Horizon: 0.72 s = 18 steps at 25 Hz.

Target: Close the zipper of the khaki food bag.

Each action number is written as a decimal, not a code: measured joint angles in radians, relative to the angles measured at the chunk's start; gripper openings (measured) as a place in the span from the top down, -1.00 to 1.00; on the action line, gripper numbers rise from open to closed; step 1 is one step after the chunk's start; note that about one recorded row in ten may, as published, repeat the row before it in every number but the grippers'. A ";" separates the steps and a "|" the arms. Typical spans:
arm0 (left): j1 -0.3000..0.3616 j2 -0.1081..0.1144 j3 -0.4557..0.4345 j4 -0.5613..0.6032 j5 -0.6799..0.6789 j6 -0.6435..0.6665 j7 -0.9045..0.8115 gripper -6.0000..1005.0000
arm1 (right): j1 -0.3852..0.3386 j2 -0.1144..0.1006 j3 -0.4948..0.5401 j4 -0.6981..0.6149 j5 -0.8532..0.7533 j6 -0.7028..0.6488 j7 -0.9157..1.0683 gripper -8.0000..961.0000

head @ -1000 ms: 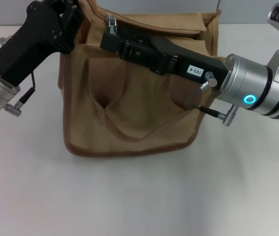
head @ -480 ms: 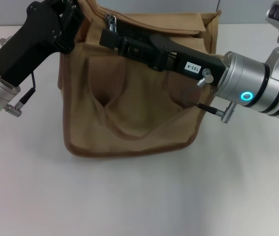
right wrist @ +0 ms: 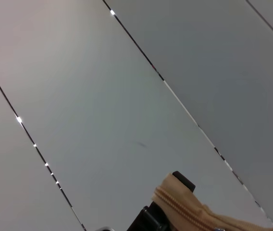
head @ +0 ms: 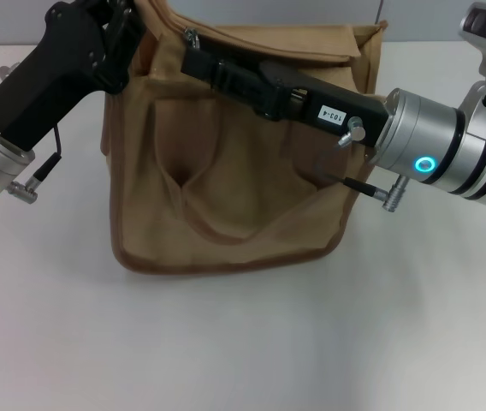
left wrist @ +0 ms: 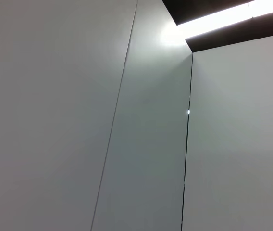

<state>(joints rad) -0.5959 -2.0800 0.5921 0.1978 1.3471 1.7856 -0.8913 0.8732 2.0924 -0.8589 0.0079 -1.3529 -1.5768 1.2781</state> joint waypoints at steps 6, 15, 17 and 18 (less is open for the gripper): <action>0.001 0.000 -0.002 0.000 -0.010 0.001 0.000 0.76 | -0.001 0.000 0.000 -0.001 0.000 0.001 0.000 0.55; 0.003 0.000 -0.001 0.000 -0.018 0.002 0.000 0.75 | -0.018 0.000 0.000 -0.014 0.000 0.002 0.000 0.96; 0.004 0.000 -0.002 0.000 -0.018 0.002 0.000 0.74 | -0.020 0.000 0.000 -0.015 0.000 0.002 0.000 0.98; 0.006 0.000 -0.001 0.000 -0.024 0.003 0.000 0.74 | -0.029 0.000 0.000 -0.019 0.001 0.002 0.001 0.99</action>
<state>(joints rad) -0.5895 -2.0801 0.5907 0.1978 1.3230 1.7882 -0.8912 0.8439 2.0923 -0.8591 -0.0109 -1.3514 -1.5752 1.2791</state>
